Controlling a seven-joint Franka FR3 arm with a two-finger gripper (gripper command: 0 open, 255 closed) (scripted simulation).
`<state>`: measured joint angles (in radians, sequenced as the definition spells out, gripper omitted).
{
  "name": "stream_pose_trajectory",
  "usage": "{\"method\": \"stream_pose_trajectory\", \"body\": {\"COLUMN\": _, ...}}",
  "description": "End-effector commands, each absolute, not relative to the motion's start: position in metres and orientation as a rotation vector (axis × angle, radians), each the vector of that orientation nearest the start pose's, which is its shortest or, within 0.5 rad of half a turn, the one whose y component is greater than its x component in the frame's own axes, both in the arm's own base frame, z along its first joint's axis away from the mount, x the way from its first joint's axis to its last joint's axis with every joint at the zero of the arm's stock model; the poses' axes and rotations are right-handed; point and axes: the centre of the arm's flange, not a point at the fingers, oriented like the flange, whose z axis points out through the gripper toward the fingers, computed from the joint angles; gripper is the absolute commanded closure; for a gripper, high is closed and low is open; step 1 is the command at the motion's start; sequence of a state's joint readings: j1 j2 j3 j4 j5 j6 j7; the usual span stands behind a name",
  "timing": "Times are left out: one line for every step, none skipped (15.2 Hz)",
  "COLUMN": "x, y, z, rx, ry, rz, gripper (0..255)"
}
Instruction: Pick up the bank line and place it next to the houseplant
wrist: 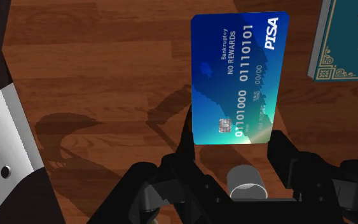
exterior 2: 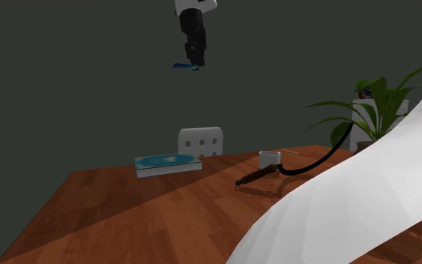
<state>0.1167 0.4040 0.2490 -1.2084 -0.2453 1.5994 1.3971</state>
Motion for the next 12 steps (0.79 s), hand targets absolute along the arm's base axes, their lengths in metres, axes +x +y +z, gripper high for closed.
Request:
{"method": "stream_pose_trajectory", "body": {"x": 0.646, "y": 0.183, "z": 0.568, "rx": -2.803, "ry": 1.611, "rz": -0.181, "gripper": 255}}
{"method": "stream_pose_trajectory", "body": {"x": 0.646, "y": 0.183, "z": 0.573, "rx": -2.803, "ry": 1.611, "rz": -0.181, "gripper": 255}}
{"method": "stream_pose_trajectory", "body": {"x": 0.646, "y": 0.183, "z": 0.578, "rx": -2.803, "ry": 1.611, "rz": -0.181, "gripper": 255}}
{"method": "stream_pose_trajectory", "body": {"x": 0.646, "y": 0.183, "z": 0.584, "rx": -2.803, "ry": 1.611, "rz": -0.181, "gripper": 255}}
{"method": "stream_pose_trajectory", "body": {"x": 0.646, "y": 0.183, "z": 0.589, "rx": -2.803, "ry": 1.611, "rz": -0.181, "gripper": 255}}
{"method": "stream_pose_trajectory", "body": {"x": 0.646, "y": 0.183, "z": 0.594, "rx": -2.803, "ry": 1.611, "rz": -0.181, "gripper": 255}}
{"method": "stream_pose_trajectory", "body": {"x": 0.646, "y": 0.183, "z": 0.6, "rx": -2.803, "ry": 1.611, "rz": -0.181, "gripper": 255}}
{"method": "stream_pose_trajectory", "body": {"x": 0.646, "y": 0.183, "z": 0.605, "rx": -2.803, "ry": 1.611, "rz": -0.181, "gripper": 255}}
{"method": "stream_pose_trajectory", "body": {"x": 0.646, "y": 0.183, "z": 0.61, "rx": -2.803, "ry": 1.611, "rz": -0.181, "gripper": 255}}
{"method": "stream_pose_trajectory", "body": {"x": 0.646, "y": 0.183, "z": 0.615, "rx": -2.803, "ry": 1.611, "rz": -0.181, "gripper": 255}}
{"method": "stream_pose_trajectory", "body": {"x": 0.646, "y": 0.183, "z": 0.621, "rx": -2.803, "ry": 1.611, "rz": -0.181, "gripper": 255}}
{"method": "stream_pose_trajectory", "body": {"x": 0.646, "y": 0.183, "z": 0.626, "rx": -2.803, "ry": 1.611, "rz": -0.181, "gripper": 255}}
